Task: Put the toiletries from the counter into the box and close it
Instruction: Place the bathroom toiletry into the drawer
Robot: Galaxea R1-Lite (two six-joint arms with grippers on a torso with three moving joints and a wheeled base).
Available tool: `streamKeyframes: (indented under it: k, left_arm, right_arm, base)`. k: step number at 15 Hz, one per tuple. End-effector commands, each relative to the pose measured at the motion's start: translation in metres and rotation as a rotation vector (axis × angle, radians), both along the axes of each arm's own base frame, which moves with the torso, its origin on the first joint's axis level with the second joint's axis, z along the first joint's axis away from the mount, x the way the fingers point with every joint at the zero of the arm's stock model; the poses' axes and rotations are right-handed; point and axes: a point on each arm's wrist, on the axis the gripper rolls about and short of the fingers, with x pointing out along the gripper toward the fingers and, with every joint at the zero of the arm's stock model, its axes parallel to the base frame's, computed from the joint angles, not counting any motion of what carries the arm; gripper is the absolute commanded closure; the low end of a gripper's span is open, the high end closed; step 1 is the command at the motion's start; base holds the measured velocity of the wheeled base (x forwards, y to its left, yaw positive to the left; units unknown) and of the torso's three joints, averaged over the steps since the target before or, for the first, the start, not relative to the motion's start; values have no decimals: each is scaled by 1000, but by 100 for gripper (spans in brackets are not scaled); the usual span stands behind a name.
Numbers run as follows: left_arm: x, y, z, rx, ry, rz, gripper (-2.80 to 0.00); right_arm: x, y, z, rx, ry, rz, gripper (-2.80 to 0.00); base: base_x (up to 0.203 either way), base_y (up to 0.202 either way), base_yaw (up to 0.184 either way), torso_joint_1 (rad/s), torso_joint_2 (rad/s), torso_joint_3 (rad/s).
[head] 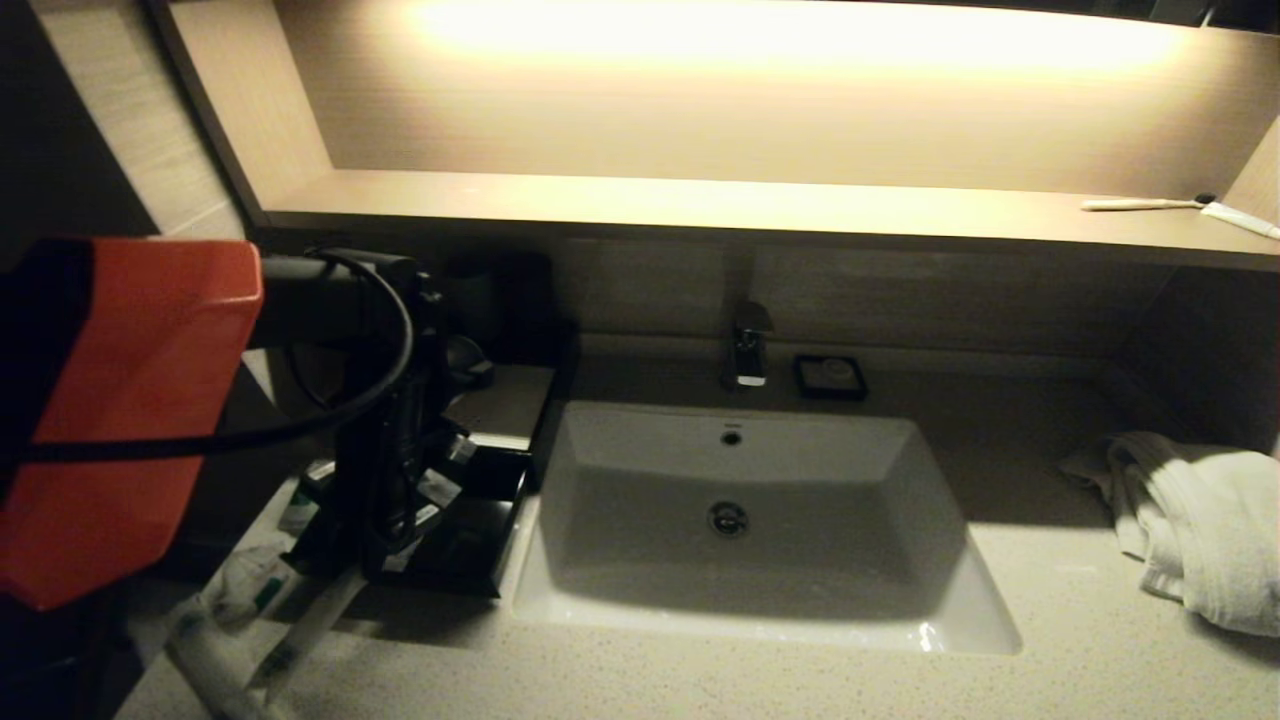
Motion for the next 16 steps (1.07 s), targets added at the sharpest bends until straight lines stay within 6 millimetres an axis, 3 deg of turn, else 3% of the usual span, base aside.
streamKeyframes:
  k: [1,16]
  left_arm:
    - [3,-1,-5,3,5,-1,0]
    - [16,-5,-11,-28,-94,3,0]
  right_arm:
    - [0,0,0,0,0,1,0]
    - [0,0,0,0,0,1,0]
  base:
    - [0,0,0,0,0,0]
    - [0,0,0,0,0,0]
